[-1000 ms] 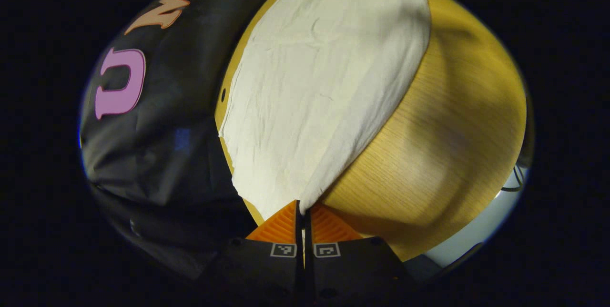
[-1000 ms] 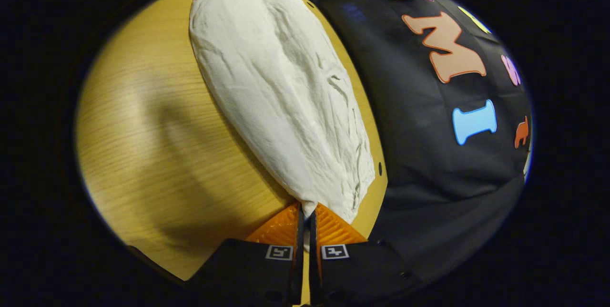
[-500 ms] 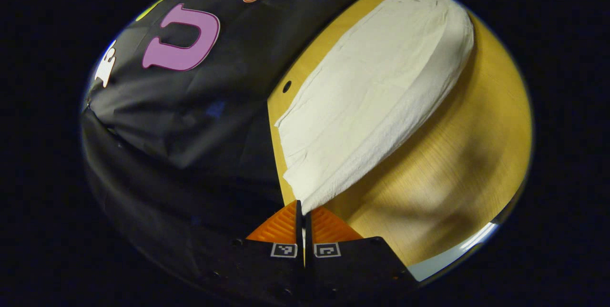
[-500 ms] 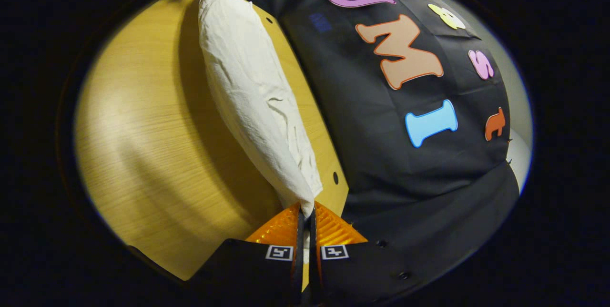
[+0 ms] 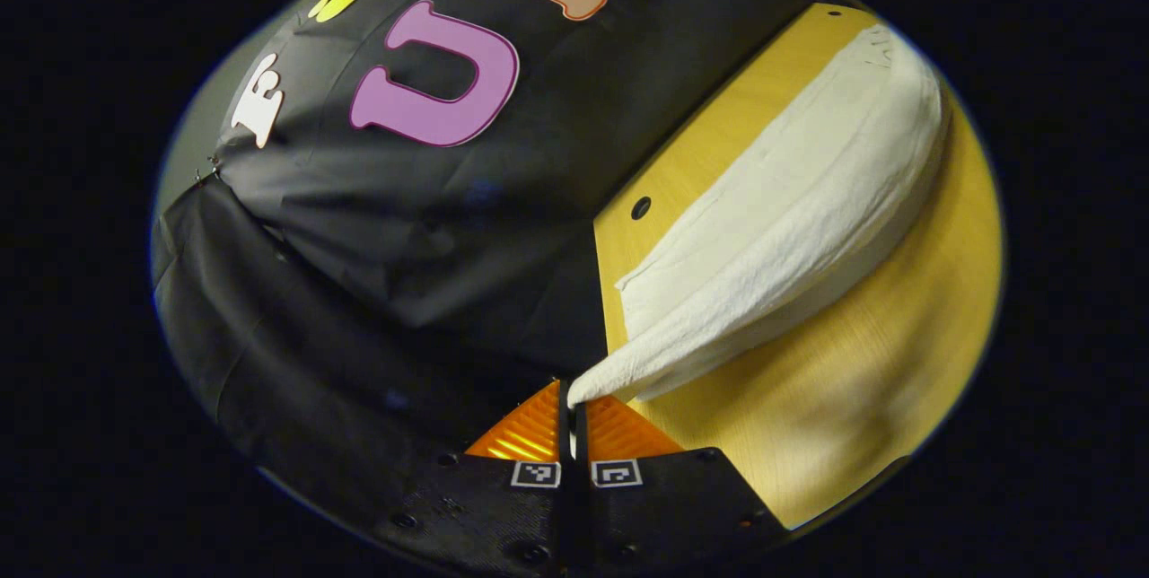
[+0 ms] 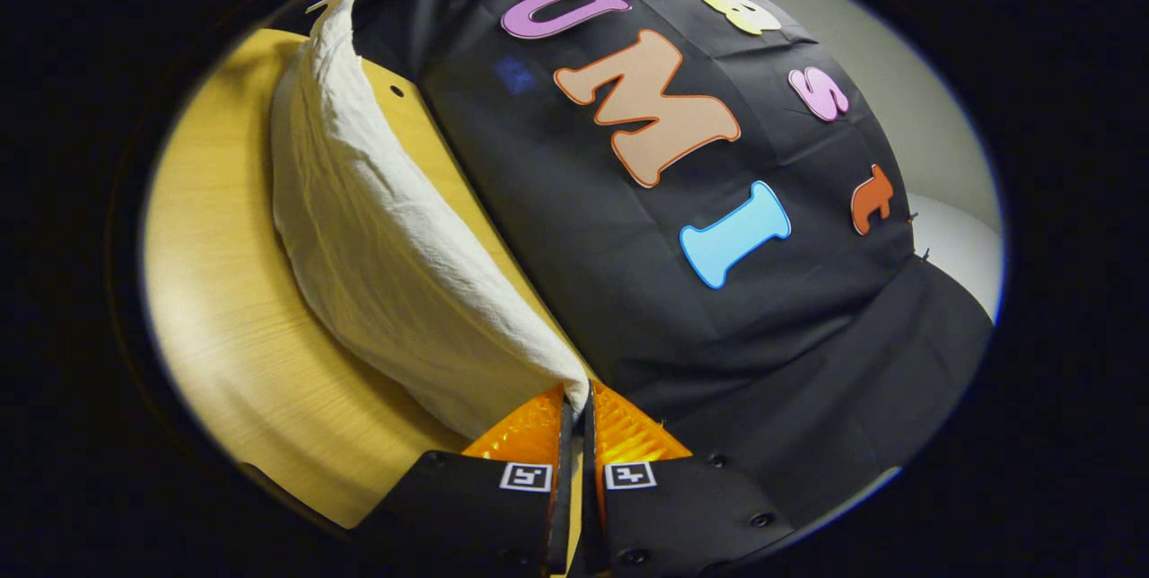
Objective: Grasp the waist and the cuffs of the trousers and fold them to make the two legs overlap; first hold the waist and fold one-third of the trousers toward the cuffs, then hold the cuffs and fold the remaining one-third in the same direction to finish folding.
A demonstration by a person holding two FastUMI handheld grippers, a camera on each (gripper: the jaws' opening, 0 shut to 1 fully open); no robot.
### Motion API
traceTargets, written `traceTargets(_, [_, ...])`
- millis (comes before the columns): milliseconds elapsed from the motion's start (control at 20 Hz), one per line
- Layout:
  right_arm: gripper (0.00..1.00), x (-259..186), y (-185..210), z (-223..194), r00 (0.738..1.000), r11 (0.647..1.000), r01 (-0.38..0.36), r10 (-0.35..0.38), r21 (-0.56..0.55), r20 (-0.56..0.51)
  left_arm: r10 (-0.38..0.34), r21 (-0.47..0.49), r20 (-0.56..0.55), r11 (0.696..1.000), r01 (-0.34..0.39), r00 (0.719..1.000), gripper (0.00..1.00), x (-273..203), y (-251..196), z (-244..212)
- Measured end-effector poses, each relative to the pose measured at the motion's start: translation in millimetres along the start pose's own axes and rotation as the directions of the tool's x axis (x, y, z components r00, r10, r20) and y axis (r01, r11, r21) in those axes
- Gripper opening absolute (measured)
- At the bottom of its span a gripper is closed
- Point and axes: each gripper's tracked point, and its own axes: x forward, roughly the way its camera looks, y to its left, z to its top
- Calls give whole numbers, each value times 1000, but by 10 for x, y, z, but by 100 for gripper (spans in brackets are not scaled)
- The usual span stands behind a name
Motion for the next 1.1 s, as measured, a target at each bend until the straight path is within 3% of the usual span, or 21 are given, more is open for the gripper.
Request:
traceTargets(200, [7,284,-12,148,999,999,41,-40,24,-16,-10,-58,21,998,11,1000,0,407,29,250])
traceTargets(600, [7,909,141,168,991,997,75,-73,16,-109,-99,-24,72,995,101,993,0,1375,-196,703])
traceTargets(850, [7,1363,513,62,983,999,41,-39,9,-177,-162,-48,70,985,165,984,0,1820,-521,738])
traceTargets(1100, [7,1653,958,-171,968,999,-42,39,-10,-248,-191,-39,68,980,194,979,0,2134,-743,725])
